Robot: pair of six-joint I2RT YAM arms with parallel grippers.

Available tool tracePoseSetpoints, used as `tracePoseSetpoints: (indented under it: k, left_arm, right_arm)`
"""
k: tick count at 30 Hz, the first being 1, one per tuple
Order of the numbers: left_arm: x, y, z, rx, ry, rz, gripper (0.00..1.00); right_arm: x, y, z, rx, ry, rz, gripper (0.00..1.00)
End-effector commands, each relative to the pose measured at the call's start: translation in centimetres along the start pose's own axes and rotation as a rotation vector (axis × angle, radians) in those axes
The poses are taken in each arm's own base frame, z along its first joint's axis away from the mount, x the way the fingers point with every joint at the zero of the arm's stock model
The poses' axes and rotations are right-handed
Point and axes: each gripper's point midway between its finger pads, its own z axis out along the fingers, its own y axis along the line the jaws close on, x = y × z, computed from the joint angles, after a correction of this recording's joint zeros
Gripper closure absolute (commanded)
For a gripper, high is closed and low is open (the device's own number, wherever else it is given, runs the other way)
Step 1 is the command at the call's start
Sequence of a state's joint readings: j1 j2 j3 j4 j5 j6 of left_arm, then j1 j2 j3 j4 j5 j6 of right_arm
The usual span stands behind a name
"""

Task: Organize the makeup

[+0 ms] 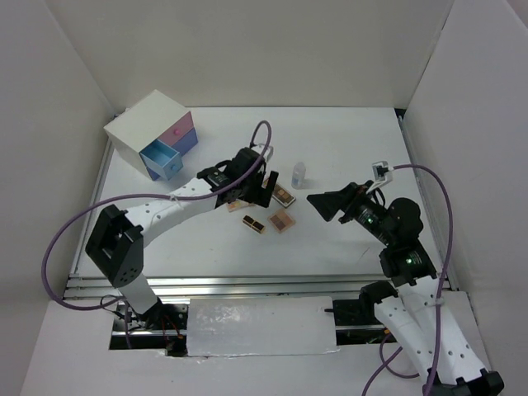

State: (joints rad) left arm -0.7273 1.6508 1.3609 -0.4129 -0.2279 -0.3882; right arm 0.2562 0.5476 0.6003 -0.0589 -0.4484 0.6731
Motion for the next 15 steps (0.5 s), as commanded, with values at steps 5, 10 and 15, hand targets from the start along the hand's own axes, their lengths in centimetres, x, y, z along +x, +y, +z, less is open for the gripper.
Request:
tracePoseSetpoints:
  k: [5, 10, 15]
  left_arm:
    - [6.3, -1.6, 1.2, 0.021, 0.167, 0.114, 0.08]
    - [8.0, -2.4, 1.7, 0.033, 0.168, 0.141, 0.03]
    - [8.0, -1.9, 1.7, -0.01, 0.157, 0.073, 0.0]
  right_arm:
    - [-1.8, 1.3, -2.4, 0.042, -0.054, -0.059, 0.0]
    - [-0.6, 1.0, -2.4, 0.03, -0.018, -0.043, 0.0]
    - [-0.1, 0.9, -2.3, 0.024, 0.007, -0.043, 0.0]
